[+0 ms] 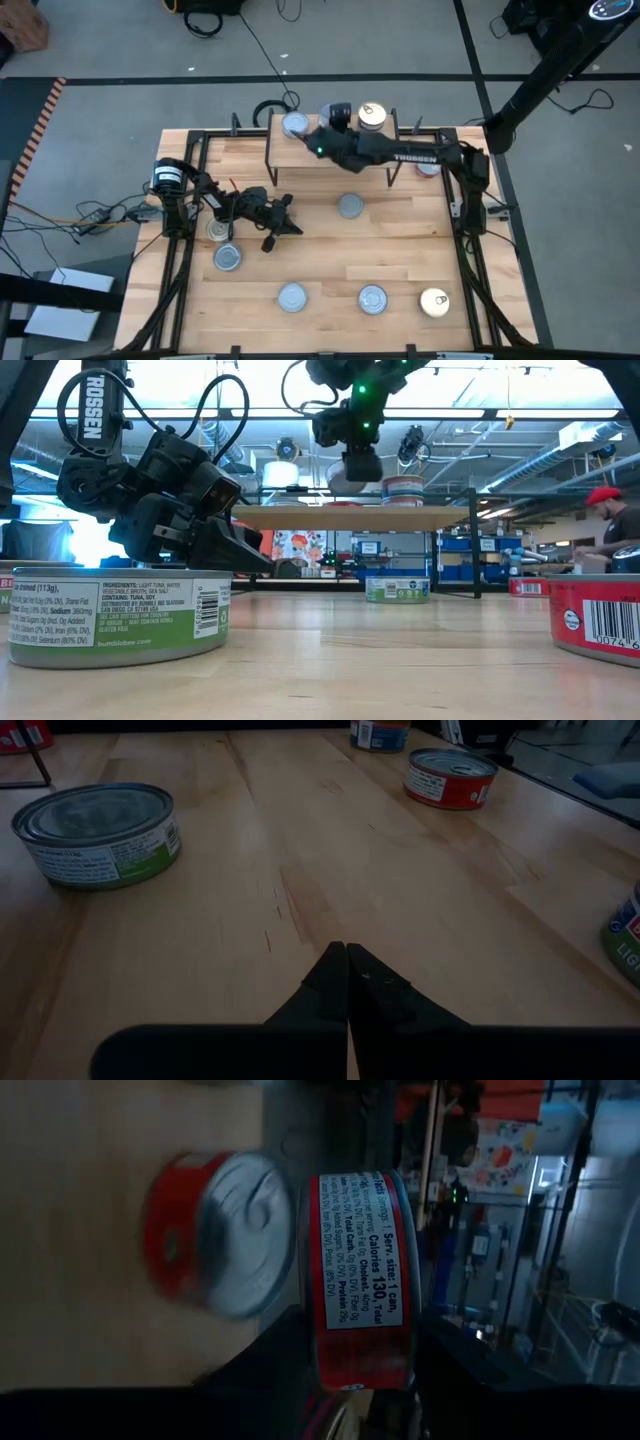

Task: Stack canned seafood by type on shelf
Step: Stack the blue and pink tuna can on top of the blue and pink tuna can on the shelf

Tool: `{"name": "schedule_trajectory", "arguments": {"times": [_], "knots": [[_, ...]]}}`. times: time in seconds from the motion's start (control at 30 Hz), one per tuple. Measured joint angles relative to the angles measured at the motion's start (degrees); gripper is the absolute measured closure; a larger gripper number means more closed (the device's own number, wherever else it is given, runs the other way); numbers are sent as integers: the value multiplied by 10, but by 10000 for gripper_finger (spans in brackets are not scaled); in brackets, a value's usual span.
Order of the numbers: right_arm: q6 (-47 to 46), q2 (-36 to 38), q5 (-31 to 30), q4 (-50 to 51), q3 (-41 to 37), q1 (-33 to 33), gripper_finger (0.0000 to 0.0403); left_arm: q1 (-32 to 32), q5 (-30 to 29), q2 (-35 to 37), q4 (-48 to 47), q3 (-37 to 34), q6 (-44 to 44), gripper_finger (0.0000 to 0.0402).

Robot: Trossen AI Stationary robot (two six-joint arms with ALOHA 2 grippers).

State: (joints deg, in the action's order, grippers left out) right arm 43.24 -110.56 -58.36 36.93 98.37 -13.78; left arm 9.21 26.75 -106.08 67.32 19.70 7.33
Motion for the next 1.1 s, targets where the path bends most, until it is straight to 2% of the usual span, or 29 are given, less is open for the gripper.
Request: {"name": "schedule_trajectory", "arguments": {"times": [0.13,0.37,0.77,1.1], "knots": [[56,0,30,-47,0,-23,254,0,0,0,0,0,0,401],[81,0,86,-47,0,-48,254,0,0,0,1,0,0,401],[80,0,117,-44,-2,-64,254,0,0,0,1,0,0,401],[80,0,122,-43,-57,-73,244,0,0,0,1,0,-1,401]]}}
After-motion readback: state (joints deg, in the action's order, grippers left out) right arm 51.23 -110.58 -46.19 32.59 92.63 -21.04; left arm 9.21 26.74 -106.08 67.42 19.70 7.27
